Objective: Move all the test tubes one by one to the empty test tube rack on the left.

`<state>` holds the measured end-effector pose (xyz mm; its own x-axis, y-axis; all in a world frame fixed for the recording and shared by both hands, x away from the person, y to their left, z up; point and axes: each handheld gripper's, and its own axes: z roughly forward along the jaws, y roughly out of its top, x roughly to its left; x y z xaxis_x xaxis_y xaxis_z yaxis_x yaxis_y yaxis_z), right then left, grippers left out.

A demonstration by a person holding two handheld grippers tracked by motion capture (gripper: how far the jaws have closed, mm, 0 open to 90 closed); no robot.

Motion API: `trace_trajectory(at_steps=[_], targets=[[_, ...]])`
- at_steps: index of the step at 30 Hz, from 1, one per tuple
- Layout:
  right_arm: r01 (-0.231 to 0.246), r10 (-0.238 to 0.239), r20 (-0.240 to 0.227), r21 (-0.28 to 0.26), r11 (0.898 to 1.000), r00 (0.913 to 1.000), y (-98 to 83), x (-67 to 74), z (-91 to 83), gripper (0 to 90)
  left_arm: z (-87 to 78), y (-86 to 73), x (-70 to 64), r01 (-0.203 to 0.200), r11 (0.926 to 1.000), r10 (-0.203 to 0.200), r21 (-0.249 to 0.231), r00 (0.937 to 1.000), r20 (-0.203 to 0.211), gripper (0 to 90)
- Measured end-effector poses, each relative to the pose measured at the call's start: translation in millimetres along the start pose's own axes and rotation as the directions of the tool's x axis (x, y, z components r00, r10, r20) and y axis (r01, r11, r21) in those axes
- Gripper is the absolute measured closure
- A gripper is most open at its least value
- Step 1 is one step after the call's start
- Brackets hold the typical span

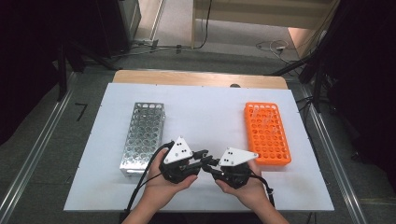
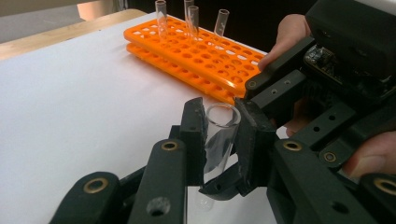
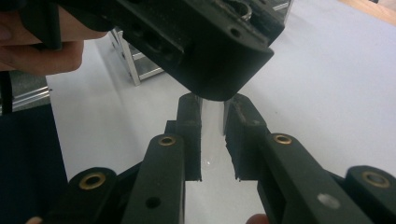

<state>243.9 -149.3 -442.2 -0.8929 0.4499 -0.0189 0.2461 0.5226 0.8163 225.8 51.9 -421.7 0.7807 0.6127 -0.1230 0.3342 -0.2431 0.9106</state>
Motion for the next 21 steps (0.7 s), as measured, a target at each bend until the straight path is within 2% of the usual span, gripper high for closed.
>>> trace_trajectory(at_steps=[9, 10, 12, 13, 14, 16, 17, 18, 19, 21], targets=[[-0.013, 0.013, -0.023, -0.014, 1.0, 0.9997, -0.5, -2.1, -0.1, 74.0, -1.7, 1.0, 1.0, -0.001, 1.0, 0.001, -0.004, 1.0, -0.004, 74.8], [-0.019, 0.018, -0.032, -0.023, 1.0, 0.9993, -1.2, -3.0, -0.8, 71.5, -1.8, 1.3, 1.2, 0.0, 1.0, 0.0, -0.005, 1.0, -0.002, 74.9], [-0.028, 0.027, -0.035, -0.03, 0.999, 0.999, -1.8, -3.4, -1.3, 59.9, -2.6, 2.3, 1.5, 0.004, 1.0, -0.004, -0.009, 1.0, -0.007, 75.0], [-0.028, 0.027, -0.035, -0.03, 0.999, 0.999, -1.8, -3.4, -1.3, 59.9, -3.4, 3.0, 1.9, 0.003, 1.0, -0.003, -0.008, 0.9999, -0.011, 75.0], [-0.026, 0.024, -0.044, -0.036, 0.999, 0.9988, -2.7, -4.6, -2.9, 50.6, -4.1, 3.8, 2.3, 0.005, 0.9999, -0.005, -0.013, 0.9999, -0.011, 74.9], [-0.024, 0.023, -0.032, -0.046, 0.999, 0.9992, -3.7, -5.2, -5.6, 40.0, -6.5, 5.7, 3.9, 0.004, 0.9998, -0.005, -0.017, 0.9999, -0.016, 74.9], [-0.024, 0.023, -0.032, -0.046, 0.999, 0.9992, -3.7, -5.2, -5.6, 40.0, -7.7, 6.6, 4.6, 0.007, 0.9998, -0.007, -0.019, 0.9998, -0.021, 74.9], [-0.033, 0.031, -0.029, -0.056, 0.998, 0.9991, -5.4, -7.2, -9.0, 31.5, -9.1, 7.5, 6.1, 0.005, 0.9998, -0.005, -0.018, 0.9997, -0.025, 75.0], [-0.033, 0.031, -0.029, -0.056, 0.998, 0.9991, -5.4, -7.2, -9.0, 31.5, -10.6, 8.4, 7.5, 0.005, 0.9998, -0.006, -0.02, 0.9995, -0.03, 75.0], [-0.053, 0.051, -0.026, -0.058, 0.997, 0.9983, -7.5, -9.9, -13.7, 23.6, -13.7, 10.3, 10.3, 0.004, 0.9998, -0.005, -0.02, 0.9991, -0.041, 75.0]])
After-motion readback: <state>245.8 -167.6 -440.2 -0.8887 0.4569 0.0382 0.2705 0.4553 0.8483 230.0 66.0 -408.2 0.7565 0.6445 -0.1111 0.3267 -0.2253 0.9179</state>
